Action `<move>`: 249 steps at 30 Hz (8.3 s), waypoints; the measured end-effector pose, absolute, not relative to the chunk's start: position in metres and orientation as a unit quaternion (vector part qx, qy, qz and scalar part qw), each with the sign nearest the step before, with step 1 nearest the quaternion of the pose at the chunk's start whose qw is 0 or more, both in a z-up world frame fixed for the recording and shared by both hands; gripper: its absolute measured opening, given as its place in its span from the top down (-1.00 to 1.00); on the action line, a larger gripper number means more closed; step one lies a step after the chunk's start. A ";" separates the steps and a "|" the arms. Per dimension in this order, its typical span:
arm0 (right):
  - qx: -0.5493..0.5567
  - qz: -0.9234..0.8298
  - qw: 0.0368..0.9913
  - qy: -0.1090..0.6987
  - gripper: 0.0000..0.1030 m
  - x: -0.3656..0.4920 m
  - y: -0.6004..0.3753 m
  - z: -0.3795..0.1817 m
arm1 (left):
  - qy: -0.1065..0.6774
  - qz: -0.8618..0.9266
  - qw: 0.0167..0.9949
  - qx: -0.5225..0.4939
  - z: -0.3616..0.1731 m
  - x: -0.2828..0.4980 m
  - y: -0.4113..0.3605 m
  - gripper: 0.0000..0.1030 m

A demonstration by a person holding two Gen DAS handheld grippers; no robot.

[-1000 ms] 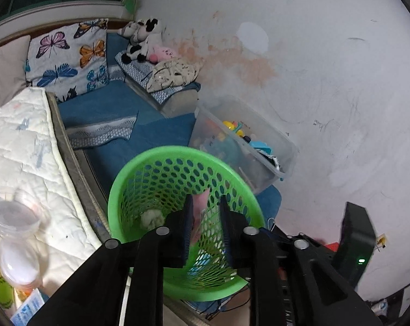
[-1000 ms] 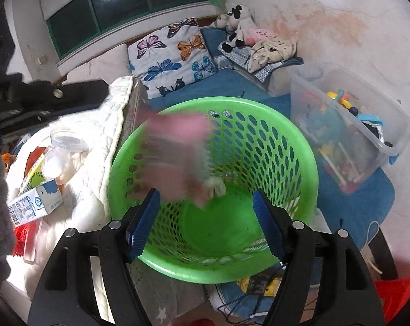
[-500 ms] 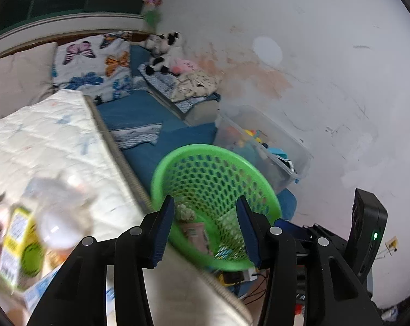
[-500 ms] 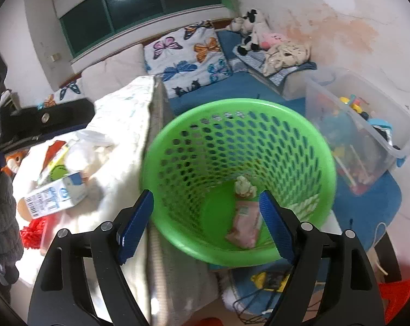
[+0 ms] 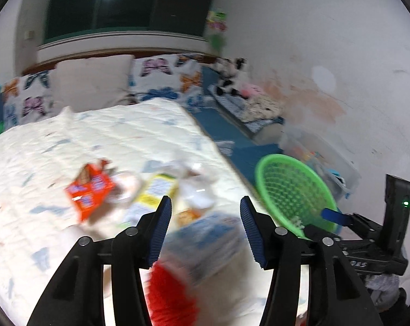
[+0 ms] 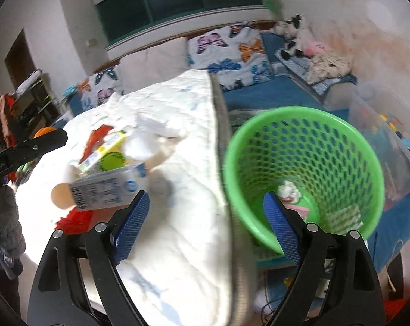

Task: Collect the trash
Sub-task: 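Grasp the red mesh net with the left tool while the right tool grasps the milk carton, then carry the net and carton to the green basket and release both, then grasp the white paper cup with the left tool while the right tool grasps the clear plastic tray, then carry the cup and tray to the green basket and release both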

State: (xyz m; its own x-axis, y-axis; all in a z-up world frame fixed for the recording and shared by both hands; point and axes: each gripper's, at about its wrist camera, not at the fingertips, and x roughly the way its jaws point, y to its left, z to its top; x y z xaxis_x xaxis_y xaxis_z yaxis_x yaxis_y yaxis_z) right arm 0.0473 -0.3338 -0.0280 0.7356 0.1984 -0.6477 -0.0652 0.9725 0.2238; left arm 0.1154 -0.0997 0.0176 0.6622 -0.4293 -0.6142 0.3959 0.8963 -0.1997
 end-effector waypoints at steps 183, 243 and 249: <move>0.062 0.180 0.889 0.416 -0.79 0.067 -0.221 -0.061 | 0.400 -0.078 0.913 0.001 -0.074 0.102 -0.016 0.08; 0.107 0.006 0.920 0.376 -0.18 0.088 -0.385 -0.039 | 0.331 -0.270 0.904 0.009 0.030 0.134 -0.163 0.92; 0.114 -0.033 0.917 0.381 -0.19 0.090 -0.423 -0.050 | 0.338 -0.297 0.893 0.028 0.027 0.149 -0.207 0.92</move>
State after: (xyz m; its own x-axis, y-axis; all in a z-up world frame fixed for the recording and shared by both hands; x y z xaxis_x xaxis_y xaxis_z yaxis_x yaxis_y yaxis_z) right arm 0.0899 -0.4225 -0.0499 0.7071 0.0263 -0.7067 0.1471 0.9720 0.1834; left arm 0.1492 -0.2074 0.0268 0.5951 -0.5120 -0.6194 0.5499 0.8215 -0.1507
